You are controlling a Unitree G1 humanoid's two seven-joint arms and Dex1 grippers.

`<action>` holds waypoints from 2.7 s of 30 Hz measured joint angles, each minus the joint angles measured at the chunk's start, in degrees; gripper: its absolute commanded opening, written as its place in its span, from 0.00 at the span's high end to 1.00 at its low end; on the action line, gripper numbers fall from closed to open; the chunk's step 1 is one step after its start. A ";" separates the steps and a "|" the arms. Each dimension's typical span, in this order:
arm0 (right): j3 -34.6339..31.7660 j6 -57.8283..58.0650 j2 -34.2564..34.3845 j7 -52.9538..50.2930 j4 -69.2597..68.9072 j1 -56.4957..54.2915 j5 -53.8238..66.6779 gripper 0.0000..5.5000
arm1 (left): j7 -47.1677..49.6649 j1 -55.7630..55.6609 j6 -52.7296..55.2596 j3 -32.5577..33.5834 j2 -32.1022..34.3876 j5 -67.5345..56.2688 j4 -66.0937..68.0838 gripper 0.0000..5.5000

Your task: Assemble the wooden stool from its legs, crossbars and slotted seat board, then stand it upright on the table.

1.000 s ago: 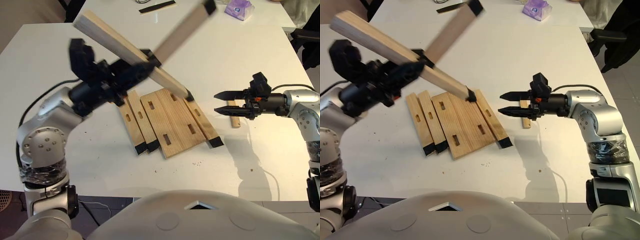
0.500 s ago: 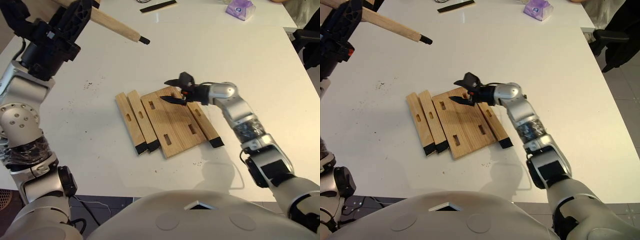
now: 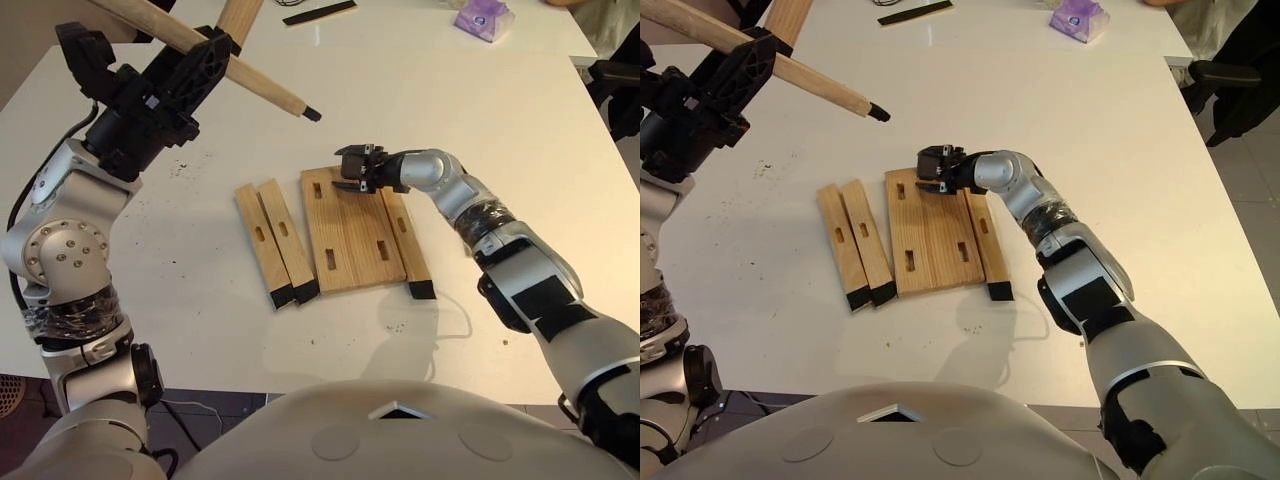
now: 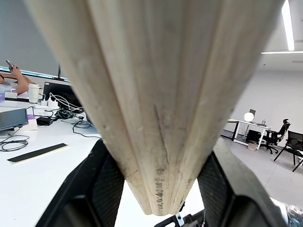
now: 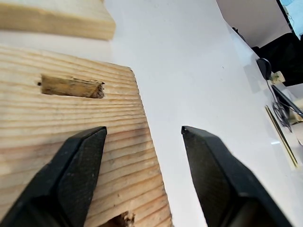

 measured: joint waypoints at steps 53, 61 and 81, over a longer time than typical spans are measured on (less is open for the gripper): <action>-28.28 25.97 -18.42 5.01 -46.50 29.66 22.02 0.47 | -33.25 19.88 -24.54 -18.47 9.31 28.38 -6.33 0.63; -27.87 25.98 -17.53 3.98 -46.45 29.67 21.94 0.47 | -36.32 20.98 -24.06 -19.28 13.56 27.24 -5.57 0.63; -26.96 25.66 -15.68 2.65 -46.66 29.77 21.54 0.47 | -32.28 4.61 -17.46 -32.34 13.71 29.74 0.75 0.63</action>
